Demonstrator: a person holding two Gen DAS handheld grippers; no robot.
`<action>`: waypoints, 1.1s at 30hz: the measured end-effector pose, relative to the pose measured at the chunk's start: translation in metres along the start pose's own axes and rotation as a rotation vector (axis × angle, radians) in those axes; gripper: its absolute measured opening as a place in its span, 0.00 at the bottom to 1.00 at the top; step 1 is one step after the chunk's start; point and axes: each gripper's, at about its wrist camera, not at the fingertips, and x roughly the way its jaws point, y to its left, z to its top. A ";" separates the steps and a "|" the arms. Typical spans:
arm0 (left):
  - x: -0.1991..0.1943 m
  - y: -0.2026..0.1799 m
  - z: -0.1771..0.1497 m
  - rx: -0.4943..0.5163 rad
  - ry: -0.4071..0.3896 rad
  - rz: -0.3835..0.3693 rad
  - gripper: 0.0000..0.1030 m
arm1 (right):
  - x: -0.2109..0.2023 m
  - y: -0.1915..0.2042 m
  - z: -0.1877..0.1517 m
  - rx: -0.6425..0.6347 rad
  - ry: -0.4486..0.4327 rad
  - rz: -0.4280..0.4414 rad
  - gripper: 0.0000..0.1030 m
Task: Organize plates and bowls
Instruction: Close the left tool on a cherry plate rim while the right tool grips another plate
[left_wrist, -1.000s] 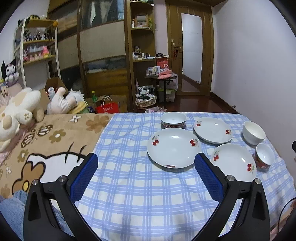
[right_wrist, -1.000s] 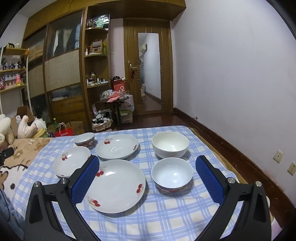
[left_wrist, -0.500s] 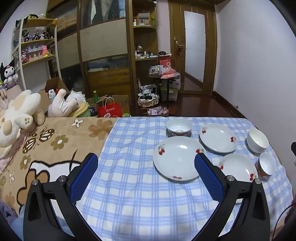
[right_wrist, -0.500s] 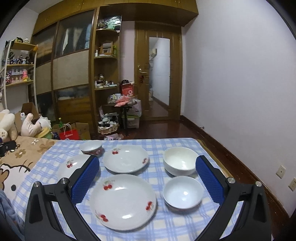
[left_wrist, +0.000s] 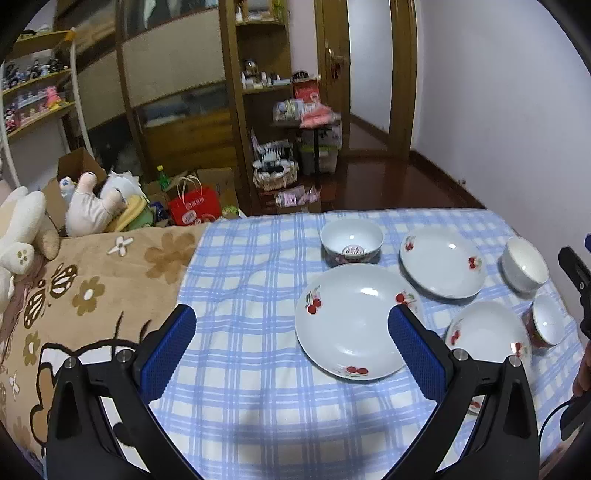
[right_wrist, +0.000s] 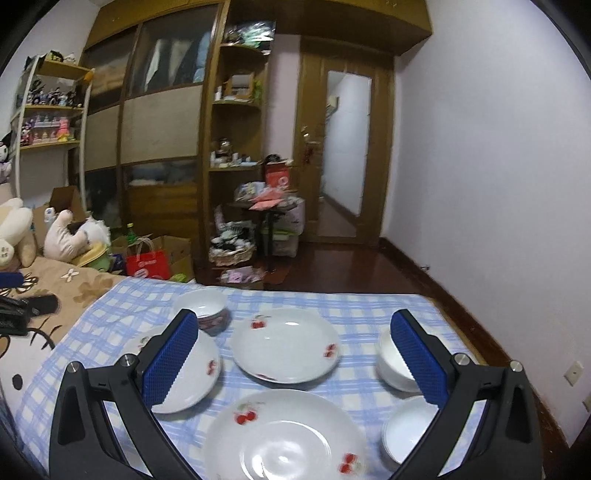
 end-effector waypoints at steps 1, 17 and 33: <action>0.006 0.000 0.001 0.001 0.013 -0.010 0.99 | 0.009 0.006 0.000 -0.005 0.010 0.002 1.00; 0.106 -0.018 -0.023 0.027 0.170 -0.017 0.99 | 0.104 0.070 -0.040 -0.009 0.204 0.114 1.00; 0.153 -0.005 -0.041 -0.056 0.246 -0.043 0.84 | 0.155 0.079 -0.086 0.039 0.418 0.191 0.84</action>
